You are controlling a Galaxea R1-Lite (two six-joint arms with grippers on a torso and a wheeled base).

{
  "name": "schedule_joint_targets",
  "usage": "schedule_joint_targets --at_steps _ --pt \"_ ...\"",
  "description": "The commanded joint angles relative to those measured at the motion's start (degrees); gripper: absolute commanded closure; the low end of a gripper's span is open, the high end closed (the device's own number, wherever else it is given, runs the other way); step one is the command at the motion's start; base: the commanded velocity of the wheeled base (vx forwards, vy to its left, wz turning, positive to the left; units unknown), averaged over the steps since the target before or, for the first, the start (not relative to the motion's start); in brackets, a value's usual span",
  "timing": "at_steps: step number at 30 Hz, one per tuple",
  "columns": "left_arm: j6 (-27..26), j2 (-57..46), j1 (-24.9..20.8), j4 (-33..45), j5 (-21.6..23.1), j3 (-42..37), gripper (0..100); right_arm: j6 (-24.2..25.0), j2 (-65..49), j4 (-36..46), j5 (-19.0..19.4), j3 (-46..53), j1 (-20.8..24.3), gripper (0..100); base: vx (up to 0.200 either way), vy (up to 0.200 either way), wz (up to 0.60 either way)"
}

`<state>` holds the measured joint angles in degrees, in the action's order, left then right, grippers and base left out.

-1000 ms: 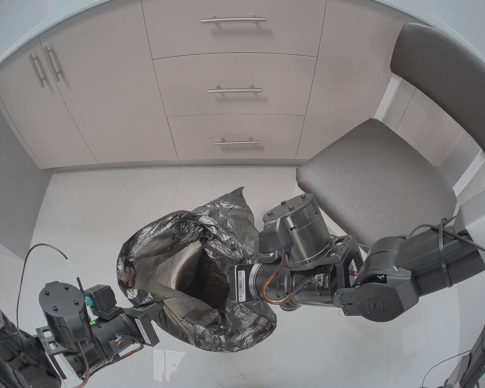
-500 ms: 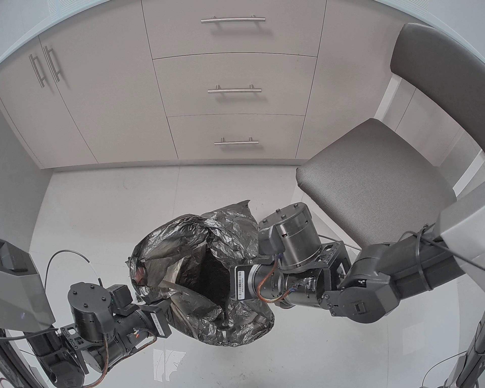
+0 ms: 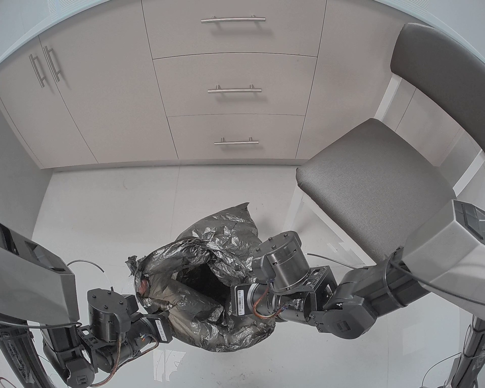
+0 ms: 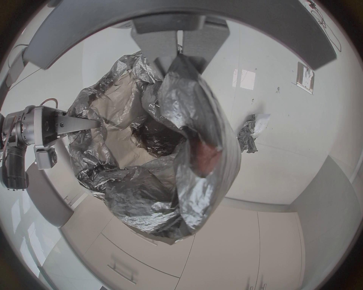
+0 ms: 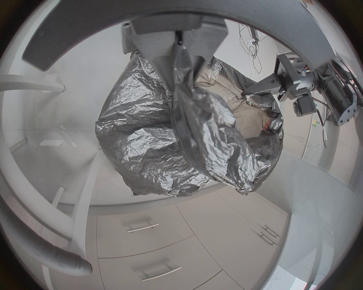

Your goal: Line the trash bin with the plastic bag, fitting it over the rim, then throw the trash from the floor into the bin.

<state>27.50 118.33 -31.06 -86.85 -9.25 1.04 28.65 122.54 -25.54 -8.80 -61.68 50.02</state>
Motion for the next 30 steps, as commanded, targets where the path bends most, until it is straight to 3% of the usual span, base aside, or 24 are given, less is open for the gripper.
schedule_joint_targets --at_steps 1,8,11,18,21,30 --pt "0.18 3.39 0.21 0.01 -1.03 -1.04 100 0.09 0.86 -0.12 -0.08 1.22 0.08 100 0.0 0.0 0.0" --pt "-1.05 6.73 0.92 -0.78 -1.73 -0.6 100 0.09 2.0 -1.18 -2.1 1.13 0.43 100 0.0 0.0 0.0" --pt "-2.72 7.79 2.94 -0.78 -1.91 0.19 100 -0.17 3.41 -5.05 -4.82 1.57 0.78 100 0.0 0.0 0.0" --pt "-4.91 9.99 5.84 -0.87 -1.65 0.9 100 -1.75 4.81 -6.54 -5.96 2.27 1.22 100 0.0 0.0 0.0" --pt "-4.91 10.16 5.66 -0.87 -1.56 1.07 100 -3.16 5.78 -6.63 -10.01 2.45 1.22 100 0.0 0.0 0.0" --pt "-5.09 11.92 5.49 -0.87 -1.47 2.57 100 -4.04 6.57 -6.72 -10.89 3.24 0.87 100 0.0 0.0 0.0"
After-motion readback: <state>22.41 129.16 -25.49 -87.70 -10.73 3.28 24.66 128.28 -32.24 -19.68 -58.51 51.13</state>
